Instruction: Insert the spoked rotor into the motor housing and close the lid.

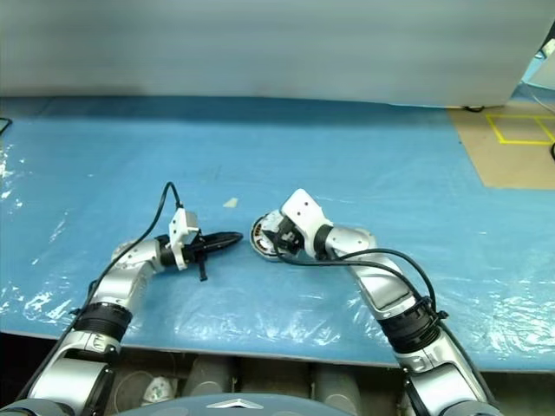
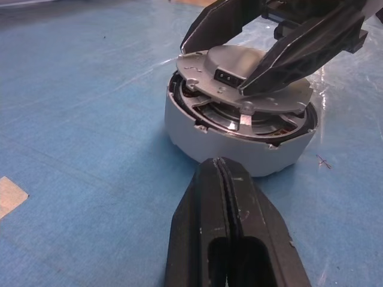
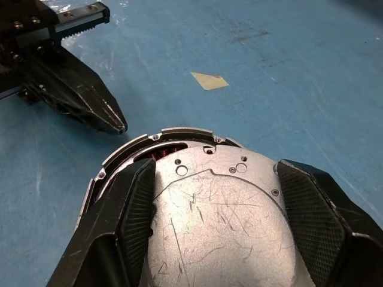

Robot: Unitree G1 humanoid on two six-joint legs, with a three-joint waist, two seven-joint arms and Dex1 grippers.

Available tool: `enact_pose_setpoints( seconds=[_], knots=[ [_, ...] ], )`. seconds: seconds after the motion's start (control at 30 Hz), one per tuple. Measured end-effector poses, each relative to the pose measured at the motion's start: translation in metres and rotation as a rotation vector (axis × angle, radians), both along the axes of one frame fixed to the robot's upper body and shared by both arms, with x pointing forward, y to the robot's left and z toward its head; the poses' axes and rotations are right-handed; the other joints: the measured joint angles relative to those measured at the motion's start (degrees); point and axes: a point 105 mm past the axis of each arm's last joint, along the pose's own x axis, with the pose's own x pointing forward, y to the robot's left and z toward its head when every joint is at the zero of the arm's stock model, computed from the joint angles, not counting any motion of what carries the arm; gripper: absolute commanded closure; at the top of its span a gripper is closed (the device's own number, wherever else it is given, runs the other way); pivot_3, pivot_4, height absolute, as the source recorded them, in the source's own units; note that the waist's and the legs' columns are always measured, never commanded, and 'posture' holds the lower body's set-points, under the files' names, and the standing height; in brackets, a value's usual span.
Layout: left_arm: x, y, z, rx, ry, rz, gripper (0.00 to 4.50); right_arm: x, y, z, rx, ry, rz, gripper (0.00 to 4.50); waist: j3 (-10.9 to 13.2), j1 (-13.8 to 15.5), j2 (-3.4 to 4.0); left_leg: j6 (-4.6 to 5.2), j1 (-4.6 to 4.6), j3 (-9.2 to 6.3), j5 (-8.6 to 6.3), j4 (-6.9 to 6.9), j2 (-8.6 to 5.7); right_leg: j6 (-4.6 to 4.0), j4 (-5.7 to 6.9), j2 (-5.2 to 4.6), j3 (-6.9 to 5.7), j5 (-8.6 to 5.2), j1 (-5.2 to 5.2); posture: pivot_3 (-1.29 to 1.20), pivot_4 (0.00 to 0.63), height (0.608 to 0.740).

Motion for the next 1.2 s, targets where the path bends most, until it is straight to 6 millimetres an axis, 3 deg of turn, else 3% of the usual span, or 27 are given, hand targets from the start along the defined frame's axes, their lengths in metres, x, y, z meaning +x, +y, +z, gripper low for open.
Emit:
enact_pose_setpoints(
  seconds=[0.33,0.77,0.87,0.97,1.2],
  knots=[
    [0.003,-0.005,0.002,-0.005,-0.001,-0.001,4.50,0.022,-0.012,0.000,0.123,0.096,-0.196,1.47,0.0,0.0,-0.01,0.01,0.05,0.00,0.00,0.26,0.02,-0.23,0.29,-0.02,0.05,-0.13,0.01,0.00,0.150,0.740],
    [0.003,-0.011,0.001,0.005,0.000,-0.019,4.50,0.017,-0.015,0.001,0.131,0.071,-0.154,1.47,0.0,0.0,-0.01,0.01,-0.12,-0.03,0.00,0.19,0.01,-0.22,0.28,0.00,0.01,-0.13,-0.14,0.00,0.150,0.740],
    [0.003,-0.011,0.000,0.006,0.003,-0.016,4.50,0.014,-0.016,-0.001,0.115,0.055,-0.143,0.92,0.0,0.0,-0.01,0.01,-0.14,-0.03,0.00,0.20,0.01,-0.22,0.27,0.00,0.01,-0.12,-0.14,0.00,0.150,0.740],
    [0.003,-0.011,0.000,0.006,0.005,-0.016,4.50,0.012,-0.018,-0.005,0.112,0.062,-0.147,0.01,0.0,-0.1,-0.01,0.01,-0.13,-0.04,0.00,0.20,0.02,-0.22,0.28,0.00,0.01,-0.13,-0.14,0.00,0.150,0.740],
    [0.004,-0.012,0.000,0.007,0.007,-0.017,4.50,0.013,-0.015,-0.005,0.126,0.062,-0.172,0.01,0.0,-0.2,-0.01,0.01,-0.13,-0.03,0.00,0.20,0.02,-0.22,0.28,0.00,0.01,-0.13,-0.15,0.00,0.150,0.740]
  ],
)
